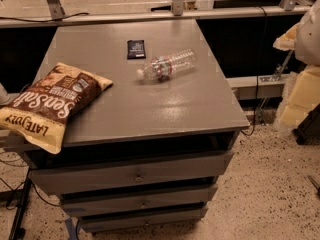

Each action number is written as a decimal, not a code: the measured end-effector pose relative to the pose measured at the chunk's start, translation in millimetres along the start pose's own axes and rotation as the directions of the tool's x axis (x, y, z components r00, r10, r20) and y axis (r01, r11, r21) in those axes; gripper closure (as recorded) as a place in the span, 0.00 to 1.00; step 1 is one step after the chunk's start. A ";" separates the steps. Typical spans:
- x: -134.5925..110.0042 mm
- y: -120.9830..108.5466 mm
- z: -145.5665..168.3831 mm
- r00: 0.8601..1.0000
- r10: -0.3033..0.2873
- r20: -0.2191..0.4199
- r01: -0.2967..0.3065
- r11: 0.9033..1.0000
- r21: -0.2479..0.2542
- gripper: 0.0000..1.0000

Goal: Pick water bottle

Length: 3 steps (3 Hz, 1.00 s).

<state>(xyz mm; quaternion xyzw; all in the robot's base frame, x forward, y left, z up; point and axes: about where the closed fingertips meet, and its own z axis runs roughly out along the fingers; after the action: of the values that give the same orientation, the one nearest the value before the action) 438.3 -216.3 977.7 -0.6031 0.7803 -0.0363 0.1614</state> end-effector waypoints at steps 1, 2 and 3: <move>0.0 0.0 0.0 1.000 0.000 0.000 0.000 1.000 0.000 0.00; -6.7 -19.0 12.9 0.998 -0.045 0.047 0.045 0.999 -0.008 0.00; -34.7 -47.1 38.5 0.986 -0.112 0.122 0.115 0.993 -0.015 0.00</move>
Offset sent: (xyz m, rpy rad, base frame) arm 0.0622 0.0062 -0.0203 0.0900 -0.0088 0.1577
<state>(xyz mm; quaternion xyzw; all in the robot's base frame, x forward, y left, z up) 501.1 -190.5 960.3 -0.6493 0.7339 -0.0001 0.1997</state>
